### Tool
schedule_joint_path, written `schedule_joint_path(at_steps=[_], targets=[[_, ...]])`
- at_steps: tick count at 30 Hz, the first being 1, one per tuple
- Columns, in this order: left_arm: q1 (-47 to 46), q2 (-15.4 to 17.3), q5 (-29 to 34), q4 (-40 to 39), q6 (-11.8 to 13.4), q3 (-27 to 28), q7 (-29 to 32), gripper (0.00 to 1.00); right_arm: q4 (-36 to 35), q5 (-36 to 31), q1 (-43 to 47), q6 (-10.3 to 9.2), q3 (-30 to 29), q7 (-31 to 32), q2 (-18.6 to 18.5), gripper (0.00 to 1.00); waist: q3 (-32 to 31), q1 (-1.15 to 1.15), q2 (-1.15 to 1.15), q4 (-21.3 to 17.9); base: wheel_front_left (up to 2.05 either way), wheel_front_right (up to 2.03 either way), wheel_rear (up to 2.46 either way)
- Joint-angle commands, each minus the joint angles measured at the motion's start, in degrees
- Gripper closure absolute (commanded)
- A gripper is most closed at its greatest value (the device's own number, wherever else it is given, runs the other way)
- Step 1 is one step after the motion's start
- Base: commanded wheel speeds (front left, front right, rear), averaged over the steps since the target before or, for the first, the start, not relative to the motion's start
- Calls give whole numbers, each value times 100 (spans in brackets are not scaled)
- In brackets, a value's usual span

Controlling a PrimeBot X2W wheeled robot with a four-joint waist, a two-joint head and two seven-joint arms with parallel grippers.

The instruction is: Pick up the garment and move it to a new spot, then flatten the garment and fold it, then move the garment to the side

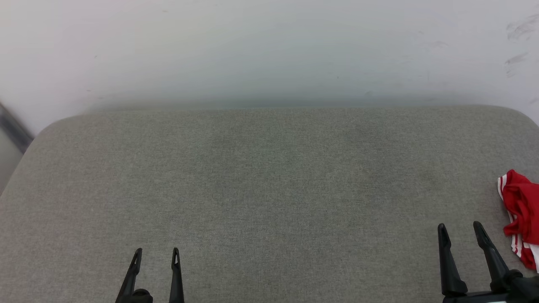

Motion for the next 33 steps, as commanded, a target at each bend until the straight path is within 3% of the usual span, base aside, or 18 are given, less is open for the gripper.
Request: schedule_joint_path(at_steps=[1,5,6,10,33], targets=[[84,-19,27,-23,-12,15,-12,0,-14,28,61,-4,11,-8,33,0,0,1,0,2,0,0,0],[89,-45,24,-30,-31,44,-12,0,-5,87,53,-4,31,-8,32,0,8,1,0,1,0,0,0],[27,-31,-4,-19,-33,29,0,100,0,53,9,0,31,0,7,100,8,1,0,2,0,0,0],[41,-33,-15,159,-32,-7,20,100,191,62,17,0,50,8,7,100,9,1,0,2,0,0,0],[-531,18,-2830,567,-496,184,482,100,608,2727,-489,-1,138,488,-128,100,35,1,0,-33,0,0,0]])
